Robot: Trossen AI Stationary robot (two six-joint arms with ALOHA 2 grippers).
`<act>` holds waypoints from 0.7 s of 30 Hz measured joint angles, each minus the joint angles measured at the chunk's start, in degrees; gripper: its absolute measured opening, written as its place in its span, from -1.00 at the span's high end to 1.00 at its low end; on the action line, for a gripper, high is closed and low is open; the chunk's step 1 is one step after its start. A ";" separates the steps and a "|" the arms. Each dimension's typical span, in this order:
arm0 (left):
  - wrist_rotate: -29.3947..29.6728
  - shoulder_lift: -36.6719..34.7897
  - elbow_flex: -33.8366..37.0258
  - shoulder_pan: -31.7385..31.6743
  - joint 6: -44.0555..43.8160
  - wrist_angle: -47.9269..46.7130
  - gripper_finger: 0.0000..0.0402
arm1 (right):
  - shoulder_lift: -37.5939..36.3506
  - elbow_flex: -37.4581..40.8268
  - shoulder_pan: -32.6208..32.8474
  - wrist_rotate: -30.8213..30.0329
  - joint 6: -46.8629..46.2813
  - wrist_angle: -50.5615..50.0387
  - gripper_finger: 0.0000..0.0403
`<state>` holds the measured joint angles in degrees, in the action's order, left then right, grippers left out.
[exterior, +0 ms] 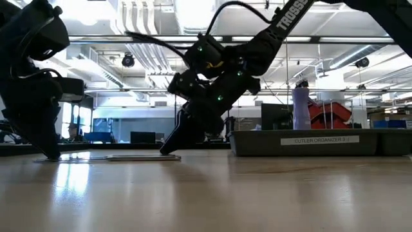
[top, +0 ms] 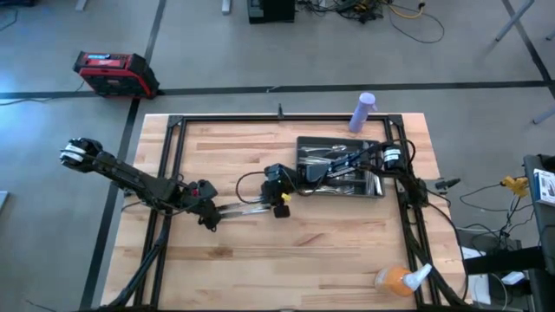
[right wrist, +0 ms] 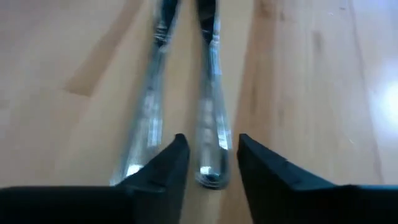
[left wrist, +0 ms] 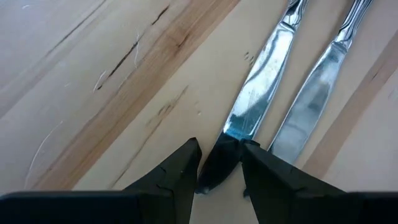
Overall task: Sort silverware
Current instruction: Put the silver knife into the gray silverware tray
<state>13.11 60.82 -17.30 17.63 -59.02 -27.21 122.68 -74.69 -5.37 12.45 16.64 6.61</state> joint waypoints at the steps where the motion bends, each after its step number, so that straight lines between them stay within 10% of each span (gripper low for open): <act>1: 0.01 0.00 0.02 0.00 0.00 0.04 0.41 | 0.49 0.03 -0.18 -0.03 0.40 0.57 0.28; 10: 0.09 0.02 0.04 0.00 0.92 0.23 0.41 | 5.26 -0.31 -0.63 1.01 -1.16 5.22 0.12; 21: 3.20 -0.76 0.57 0.00 8.47 1.88 0.41 | 5.17 -0.43 -0.84 0.54 -1.08 -1.22 0.79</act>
<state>16.32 60.06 -16.73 17.63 -50.56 -25.33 127.85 -75.12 -6.22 12.99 15.55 5.39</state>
